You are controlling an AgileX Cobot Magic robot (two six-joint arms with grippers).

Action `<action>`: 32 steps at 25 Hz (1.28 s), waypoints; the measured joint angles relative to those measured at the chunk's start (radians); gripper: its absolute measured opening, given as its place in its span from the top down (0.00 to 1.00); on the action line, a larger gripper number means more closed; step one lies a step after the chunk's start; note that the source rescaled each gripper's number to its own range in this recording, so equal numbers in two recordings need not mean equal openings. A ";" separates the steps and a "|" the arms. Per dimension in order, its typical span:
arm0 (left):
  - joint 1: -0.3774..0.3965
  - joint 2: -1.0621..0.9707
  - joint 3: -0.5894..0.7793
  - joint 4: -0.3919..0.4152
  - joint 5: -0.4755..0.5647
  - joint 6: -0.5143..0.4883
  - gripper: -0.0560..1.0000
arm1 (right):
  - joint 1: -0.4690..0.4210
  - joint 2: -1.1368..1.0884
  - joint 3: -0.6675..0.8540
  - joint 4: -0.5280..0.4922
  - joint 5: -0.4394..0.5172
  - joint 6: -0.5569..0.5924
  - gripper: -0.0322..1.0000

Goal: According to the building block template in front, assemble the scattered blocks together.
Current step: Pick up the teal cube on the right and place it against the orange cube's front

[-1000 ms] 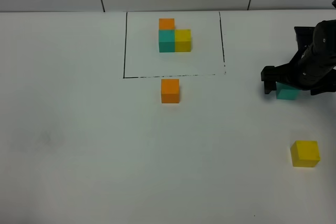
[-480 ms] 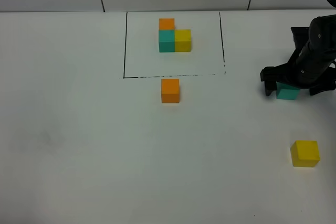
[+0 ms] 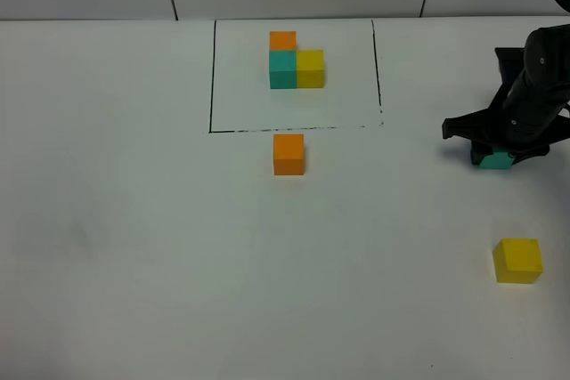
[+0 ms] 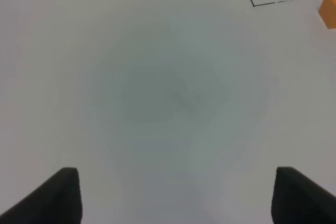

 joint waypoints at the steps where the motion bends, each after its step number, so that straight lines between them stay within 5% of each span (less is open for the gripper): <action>1: 0.000 0.000 0.000 0.000 0.000 0.000 0.29 | 0.006 -0.006 0.000 -0.003 0.007 0.002 0.94; 5: 0.000 0.000 0.000 0.000 0.001 0.000 0.29 | 0.068 -0.096 0.000 -0.041 0.027 0.029 0.94; 14: 0.000 0.000 0.000 0.000 0.001 0.000 0.29 | 0.328 -0.193 0.000 -0.050 0.260 0.342 0.94; 21: 0.000 0.000 0.000 0.000 0.001 0.000 0.29 | 0.586 -0.176 -0.008 -0.075 0.193 0.578 0.94; 32: 0.000 0.000 0.000 0.000 0.001 0.000 0.29 | 0.678 0.048 -0.262 -0.034 0.224 0.574 0.94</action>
